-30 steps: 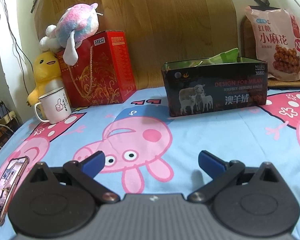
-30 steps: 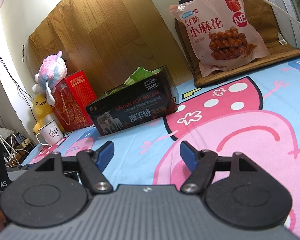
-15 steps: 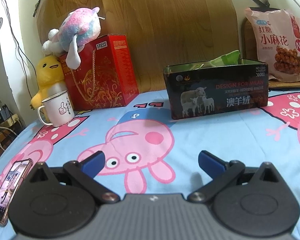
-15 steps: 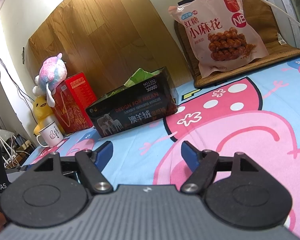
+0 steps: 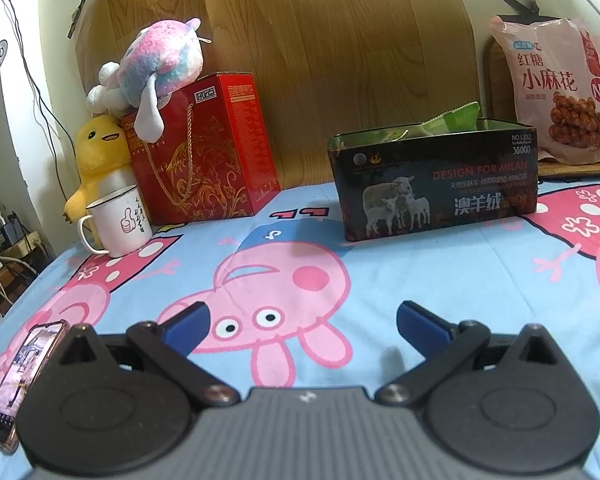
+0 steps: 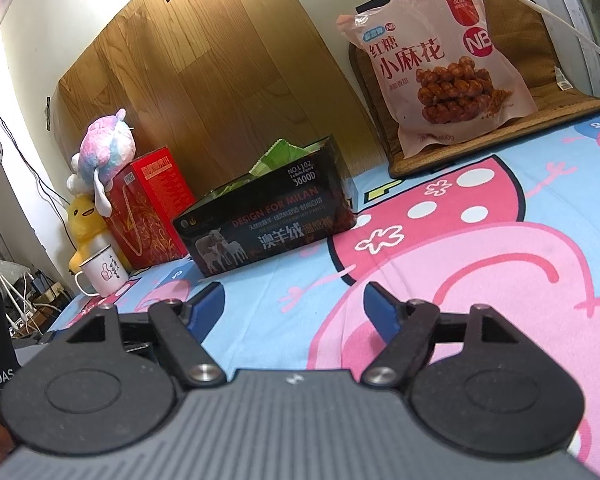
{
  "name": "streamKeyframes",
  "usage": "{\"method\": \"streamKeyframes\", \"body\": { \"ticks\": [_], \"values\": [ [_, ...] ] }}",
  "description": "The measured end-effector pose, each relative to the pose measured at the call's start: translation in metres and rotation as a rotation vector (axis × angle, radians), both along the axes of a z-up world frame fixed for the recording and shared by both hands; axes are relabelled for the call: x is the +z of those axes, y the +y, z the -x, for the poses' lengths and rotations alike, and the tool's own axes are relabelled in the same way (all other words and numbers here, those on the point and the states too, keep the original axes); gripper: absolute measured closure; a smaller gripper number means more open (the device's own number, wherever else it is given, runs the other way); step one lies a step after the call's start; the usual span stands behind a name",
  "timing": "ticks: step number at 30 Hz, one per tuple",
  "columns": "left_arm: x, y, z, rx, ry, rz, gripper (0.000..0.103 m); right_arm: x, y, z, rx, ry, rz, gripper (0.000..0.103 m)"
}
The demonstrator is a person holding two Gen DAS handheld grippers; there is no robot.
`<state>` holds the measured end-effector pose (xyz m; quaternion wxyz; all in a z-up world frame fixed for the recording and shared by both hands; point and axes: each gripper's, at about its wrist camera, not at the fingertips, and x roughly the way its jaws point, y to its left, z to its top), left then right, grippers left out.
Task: Organize snacks
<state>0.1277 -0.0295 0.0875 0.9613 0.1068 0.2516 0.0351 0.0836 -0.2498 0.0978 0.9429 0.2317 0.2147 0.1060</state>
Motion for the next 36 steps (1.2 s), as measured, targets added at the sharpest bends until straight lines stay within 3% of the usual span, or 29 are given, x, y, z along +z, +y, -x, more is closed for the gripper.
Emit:
{"method": "streamKeyframes", "body": {
  "ticks": [16, 36],
  "values": [
    [0.0016, -0.0061, 0.0065, -0.044, -0.036, -0.025, 0.000, -0.0005, -0.0009, -0.0002, -0.007, 0.005, -0.002, 0.022],
    [0.0023, -0.0064, 0.0083, -0.092, -0.029, 0.015, 0.000, 0.0000, -0.0007, -0.0013, -0.011, 0.019, 0.009, 0.021]
  ]
}}
